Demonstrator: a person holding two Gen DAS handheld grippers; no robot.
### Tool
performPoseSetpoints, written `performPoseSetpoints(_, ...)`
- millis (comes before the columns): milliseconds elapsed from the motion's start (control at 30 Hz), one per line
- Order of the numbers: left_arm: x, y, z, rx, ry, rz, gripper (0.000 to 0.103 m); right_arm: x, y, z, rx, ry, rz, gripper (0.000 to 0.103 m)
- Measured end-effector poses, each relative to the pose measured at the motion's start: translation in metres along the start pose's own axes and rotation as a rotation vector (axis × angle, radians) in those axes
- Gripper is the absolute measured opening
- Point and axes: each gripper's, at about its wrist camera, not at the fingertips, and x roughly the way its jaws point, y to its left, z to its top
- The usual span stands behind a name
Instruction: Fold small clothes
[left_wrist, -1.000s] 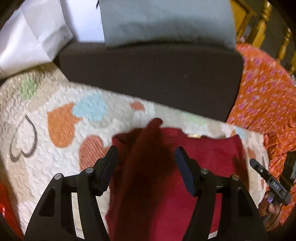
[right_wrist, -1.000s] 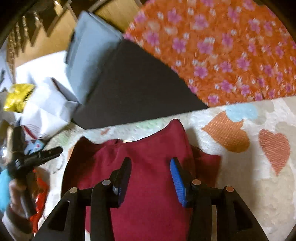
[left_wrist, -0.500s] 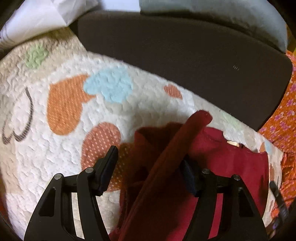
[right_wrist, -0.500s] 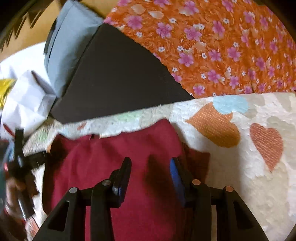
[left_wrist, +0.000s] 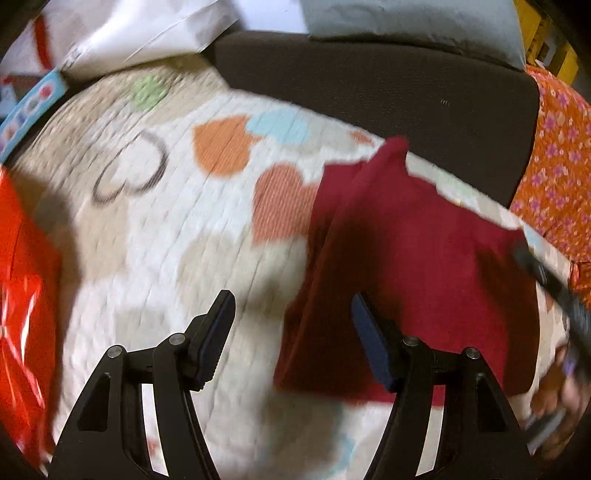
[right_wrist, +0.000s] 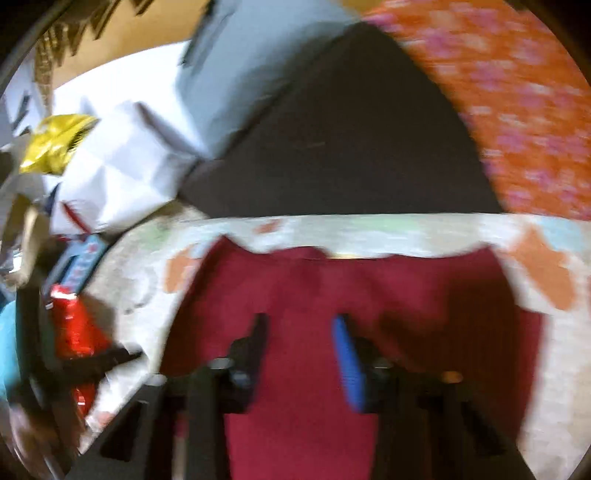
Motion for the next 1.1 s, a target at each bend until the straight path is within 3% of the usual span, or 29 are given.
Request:
performPoseSetpoints(167,0.014,0.012,-0.018,-0.027,-0.007,0.006,0.066,0.057,0.047,0.024,-0.06,0.038,0.03,0.02)
performPoseSetpoints(233,0.023,0.018,-0.013,-0.043,0.012,0.02,0.066,0.078,0.057,0.031,-0.083,0.045,-0.003,0.02)
performPoseSetpoints(333,0.028,0.024,-0.002,-0.076,0.025,-0.028,0.066,0.124,0.063,0.044,-0.078,0.073,-0.055,0.02)
performPoseSetpoints(467,0.03,0.027,0.006,-0.058,0.003,0.022,0.066,0.178,0.065,0.041,-0.083,0.168,-0.111,0.02)
performPoseSetpoints(533,0.031,0.027,0.008,-0.067,0.006,0.013,0.066,0.176,0.067,0.042,-0.092,0.146,-0.12,0.02)
performPoseSetpoints(667,0.032,0.025,0.01,-0.059,-0.004,0.01,0.066,0.151,0.061,0.042,-0.054,0.154,-0.057,0.02)
performPoseSetpoints(867,0.033,0.025,0.015,-0.065,-0.038,0.012,0.066,0.113,0.063,0.03,-0.079,0.129,-0.021,0.029)
performPoseSetpoints(967,0.032,0.023,0.015,-0.048,-0.054,0.041,0.066,0.116,0.069,0.028,-0.083,0.127,-0.028,0.041)
performPoseSetpoints(1100,0.033,0.023,0.015,-0.024,-0.062,0.073,0.066,0.137,0.067,0.026,-0.065,0.148,-0.053,0.043)
